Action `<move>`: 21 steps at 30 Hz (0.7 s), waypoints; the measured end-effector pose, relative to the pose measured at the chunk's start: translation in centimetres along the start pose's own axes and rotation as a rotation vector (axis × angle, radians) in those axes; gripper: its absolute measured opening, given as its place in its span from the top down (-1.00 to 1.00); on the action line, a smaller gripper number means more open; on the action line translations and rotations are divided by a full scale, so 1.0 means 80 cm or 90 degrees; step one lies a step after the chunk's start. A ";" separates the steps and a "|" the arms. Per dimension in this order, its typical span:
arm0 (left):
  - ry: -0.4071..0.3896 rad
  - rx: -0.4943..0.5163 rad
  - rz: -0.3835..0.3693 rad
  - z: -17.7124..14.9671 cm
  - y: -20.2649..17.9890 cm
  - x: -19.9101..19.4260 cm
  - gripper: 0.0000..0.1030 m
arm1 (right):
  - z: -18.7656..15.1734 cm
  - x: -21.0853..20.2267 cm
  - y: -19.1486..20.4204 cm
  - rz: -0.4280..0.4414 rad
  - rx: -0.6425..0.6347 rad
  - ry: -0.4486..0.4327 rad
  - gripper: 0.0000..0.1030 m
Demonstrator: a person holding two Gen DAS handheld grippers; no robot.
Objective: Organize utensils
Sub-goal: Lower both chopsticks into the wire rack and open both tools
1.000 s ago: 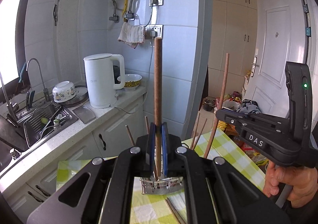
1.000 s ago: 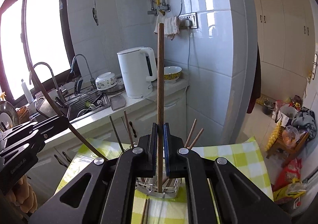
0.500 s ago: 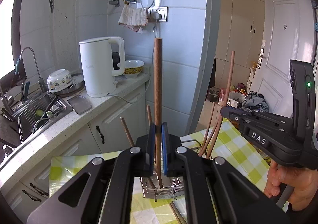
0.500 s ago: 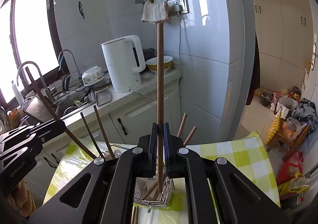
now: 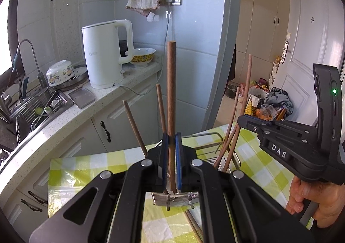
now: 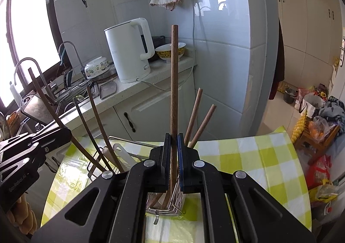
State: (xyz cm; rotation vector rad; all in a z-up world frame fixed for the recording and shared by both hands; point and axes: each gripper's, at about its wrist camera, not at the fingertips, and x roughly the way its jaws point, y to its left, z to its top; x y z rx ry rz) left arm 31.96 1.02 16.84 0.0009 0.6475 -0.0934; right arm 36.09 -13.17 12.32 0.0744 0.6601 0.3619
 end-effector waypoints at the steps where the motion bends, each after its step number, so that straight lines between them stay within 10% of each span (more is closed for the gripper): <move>1: 0.007 0.002 0.000 -0.002 0.000 0.003 0.88 | -0.003 0.002 -0.001 0.000 0.000 0.004 0.87; 13: 0.073 -0.003 -0.001 -0.017 0.005 0.037 0.87 | -0.018 0.026 -0.004 0.005 0.003 0.036 0.87; 21: 0.047 -0.012 0.009 -0.012 0.006 0.033 0.31 | -0.012 0.030 -0.009 -0.006 0.008 0.031 0.80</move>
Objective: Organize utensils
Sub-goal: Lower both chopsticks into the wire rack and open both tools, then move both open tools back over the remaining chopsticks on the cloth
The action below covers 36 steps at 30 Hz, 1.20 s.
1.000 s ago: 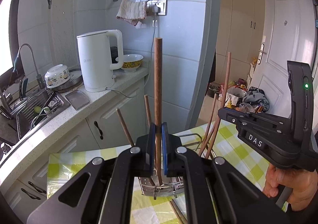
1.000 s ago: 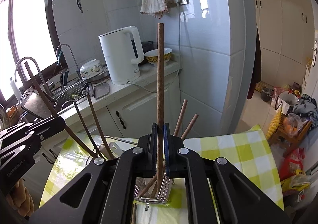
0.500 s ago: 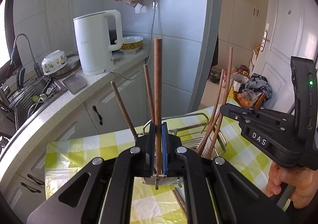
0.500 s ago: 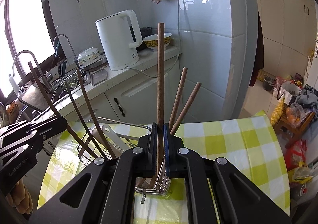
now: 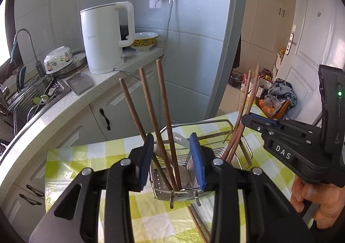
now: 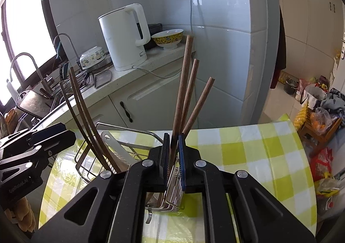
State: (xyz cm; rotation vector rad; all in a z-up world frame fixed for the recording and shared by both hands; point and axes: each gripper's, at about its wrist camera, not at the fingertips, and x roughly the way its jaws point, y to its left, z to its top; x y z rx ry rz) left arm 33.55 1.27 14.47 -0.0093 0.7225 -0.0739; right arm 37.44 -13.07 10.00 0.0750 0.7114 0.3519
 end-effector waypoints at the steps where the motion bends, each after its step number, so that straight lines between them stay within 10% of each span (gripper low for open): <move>1: -0.005 -0.001 0.002 0.001 0.000 -0.003 0.30 | 0.001 -0.002 0.000 -0.004 0.000 -0.003 0.70; 5: -0.026 -0.004 0.007 0.005 0.002 -0.018 0.29 | 0.003 -0.013 -0.007 -0.019 0.007 -0.024 0.09; 20: -0.064 -0.059 0.000 -0.059 0.025 -0.090 0.21 | -0.070 -0.072 -0.040 -0.080 0.009 -0.057 -0.34; 36: 0.092 -0.111 -0.029 -0.247 -0.020 -0.013 0.51 | -0.282 -0.094 -0.075 -0.103 0.055 0.049 -0.44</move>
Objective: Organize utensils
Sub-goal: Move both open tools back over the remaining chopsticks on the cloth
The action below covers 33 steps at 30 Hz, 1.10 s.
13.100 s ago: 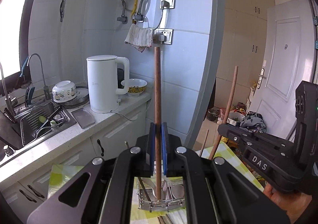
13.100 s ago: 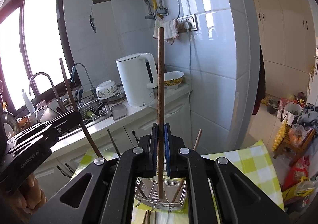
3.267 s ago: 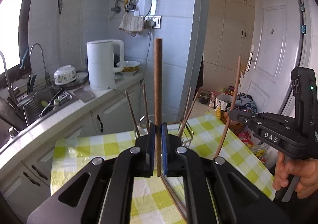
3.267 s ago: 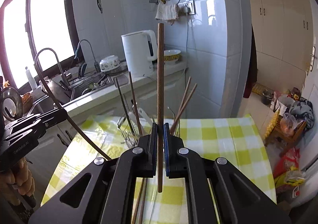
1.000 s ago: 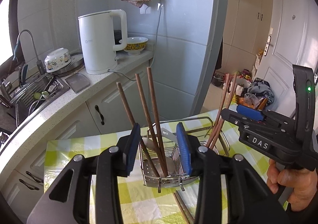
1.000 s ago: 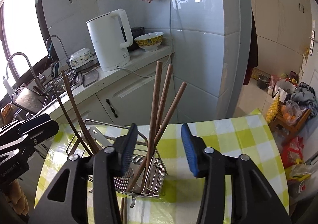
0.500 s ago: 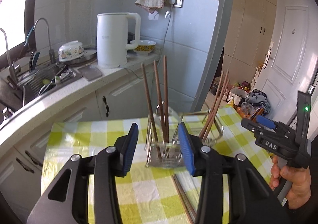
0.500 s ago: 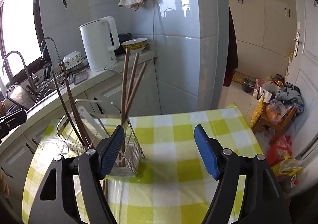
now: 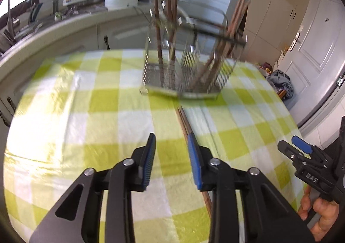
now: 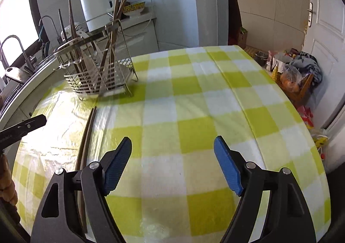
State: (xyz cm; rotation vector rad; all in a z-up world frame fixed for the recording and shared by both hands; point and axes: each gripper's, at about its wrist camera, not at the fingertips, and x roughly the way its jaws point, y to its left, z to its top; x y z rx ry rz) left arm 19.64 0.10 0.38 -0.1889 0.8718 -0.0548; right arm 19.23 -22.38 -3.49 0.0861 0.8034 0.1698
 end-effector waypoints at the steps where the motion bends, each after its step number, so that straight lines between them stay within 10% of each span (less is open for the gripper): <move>1: 0.011 -0.003 0.000 -0.007 -0.003 0.009 0.53 | -0.006 -0.001 -0.004 -0.003 0.001 0.003 -0.46; 33: 0.072 0.067 0.056 -0.027 -0.034 0.072 0.82 | -0.015 0.009 0.010 0.021 -0.024 0.022 -0.54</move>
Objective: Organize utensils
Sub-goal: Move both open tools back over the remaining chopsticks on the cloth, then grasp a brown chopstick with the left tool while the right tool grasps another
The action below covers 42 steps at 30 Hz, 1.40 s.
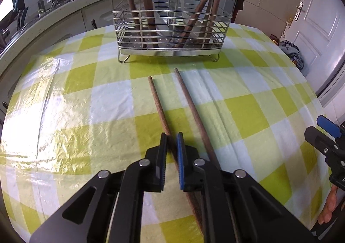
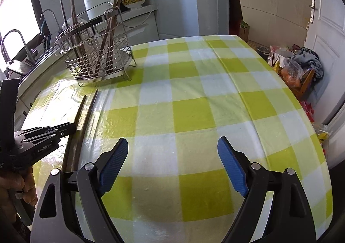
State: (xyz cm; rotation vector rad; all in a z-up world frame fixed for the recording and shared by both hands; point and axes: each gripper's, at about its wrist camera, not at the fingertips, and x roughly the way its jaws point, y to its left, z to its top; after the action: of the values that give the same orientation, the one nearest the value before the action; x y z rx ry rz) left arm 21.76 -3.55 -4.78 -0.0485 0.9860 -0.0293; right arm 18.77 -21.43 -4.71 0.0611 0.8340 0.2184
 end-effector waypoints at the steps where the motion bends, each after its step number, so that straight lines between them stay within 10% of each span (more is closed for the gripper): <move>1: 0.000 -0.003 0.001 -0.002 0.007 -0.002 0.82 | 0.001 0.005 0.010 0.006 -0.008 0.005 -0.54; 15: -0.015 -0.045 0.026 -0.024 0.118 -0.025 0.83 | 0.019 0.066 0.140 0.034 -0.100 0.053 -0.52; 20: -0.021 -0.051 0.015 -0.027 0.136 -0.028 0.83 | 0.025 0.084 0.158 0.021 -0.116 0.074 -0.05; 42: -0.022 -0.030 0.012 -0.033 0.120 -0.032 0.86 | 0.025 0.084 0.173 0.051 -0.136 0.074 0.83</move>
State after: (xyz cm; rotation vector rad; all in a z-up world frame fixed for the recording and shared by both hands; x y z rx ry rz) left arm 18.16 6.11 -4.65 -0.0830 0.9525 0.0124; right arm 22.29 -6.39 -6.34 -0.1201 0.9194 0.3890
